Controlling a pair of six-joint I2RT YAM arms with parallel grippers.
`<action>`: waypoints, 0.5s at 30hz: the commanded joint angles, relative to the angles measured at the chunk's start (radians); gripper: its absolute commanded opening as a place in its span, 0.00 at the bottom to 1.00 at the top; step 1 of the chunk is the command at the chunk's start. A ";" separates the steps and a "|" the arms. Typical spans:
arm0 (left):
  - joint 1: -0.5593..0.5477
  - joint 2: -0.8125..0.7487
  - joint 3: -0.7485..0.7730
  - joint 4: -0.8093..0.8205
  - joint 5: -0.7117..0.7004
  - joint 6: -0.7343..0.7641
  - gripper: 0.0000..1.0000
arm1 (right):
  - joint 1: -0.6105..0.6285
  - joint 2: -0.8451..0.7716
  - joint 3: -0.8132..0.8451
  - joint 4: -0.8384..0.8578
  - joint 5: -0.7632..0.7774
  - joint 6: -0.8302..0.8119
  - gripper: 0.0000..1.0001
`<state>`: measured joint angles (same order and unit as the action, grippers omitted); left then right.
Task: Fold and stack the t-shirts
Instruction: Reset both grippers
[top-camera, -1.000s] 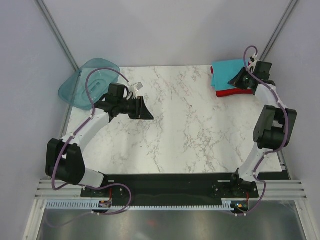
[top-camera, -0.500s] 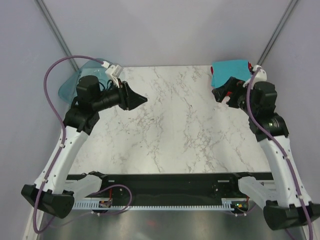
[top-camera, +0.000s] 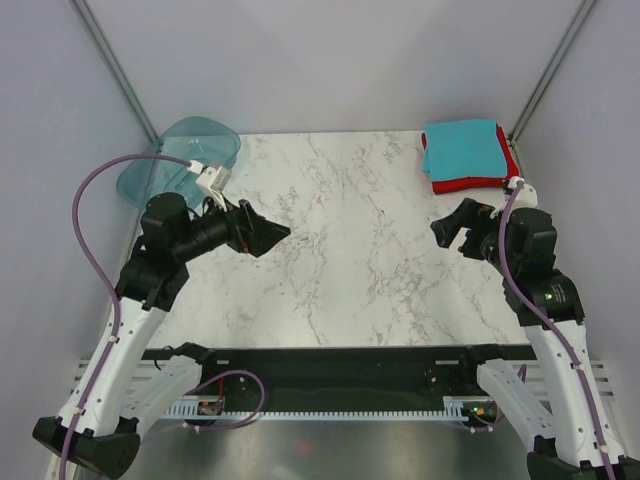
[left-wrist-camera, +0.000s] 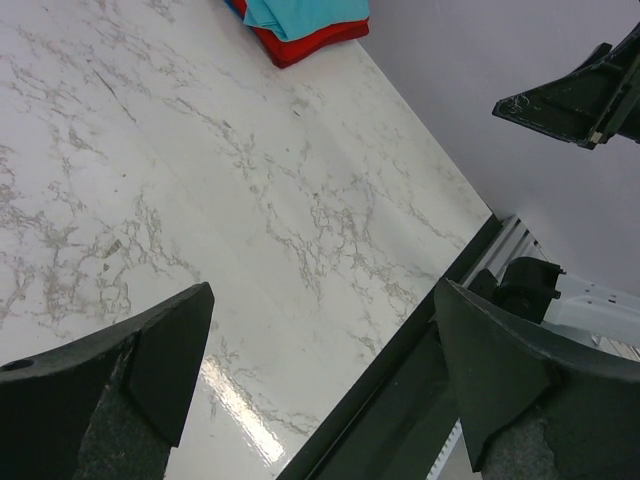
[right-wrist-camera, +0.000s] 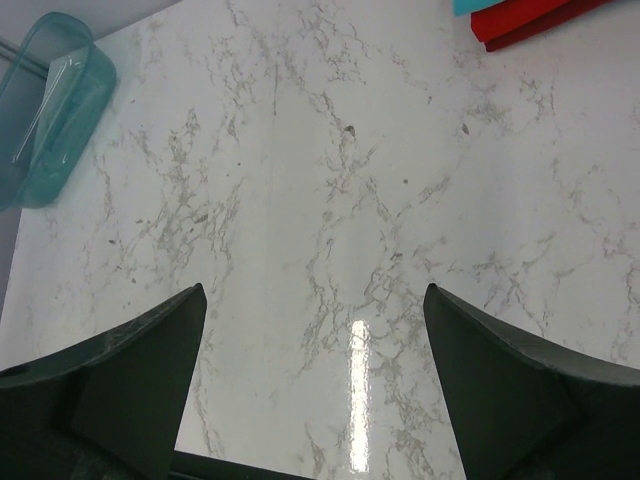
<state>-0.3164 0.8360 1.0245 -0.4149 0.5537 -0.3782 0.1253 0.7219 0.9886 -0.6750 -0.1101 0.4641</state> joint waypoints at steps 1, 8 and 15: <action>-0.003 -0.035 -0.010 0.021 -0.018 -0.022 1.00 | 0.000 -0.009 0.033 -0.018 0.029 -0.004 0.98; -0.003 -0.074 -0.027 0.015 -0.026 -0.016 1.00 | -0.001 -0.015 0.074 -0.035 0.052 -0.015 0.98; -0.003 -0.077 -0.026 0.014 -0.018 -0.016 1.00 | 0.000 -0.013 0.073 -0.043 0.073 -0.027 0.98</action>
<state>-0.3164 0.7673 0.9970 -0.4179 0.5476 -0.3786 0.1253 0.7139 1.0245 -0.7158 -0.0658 0.4511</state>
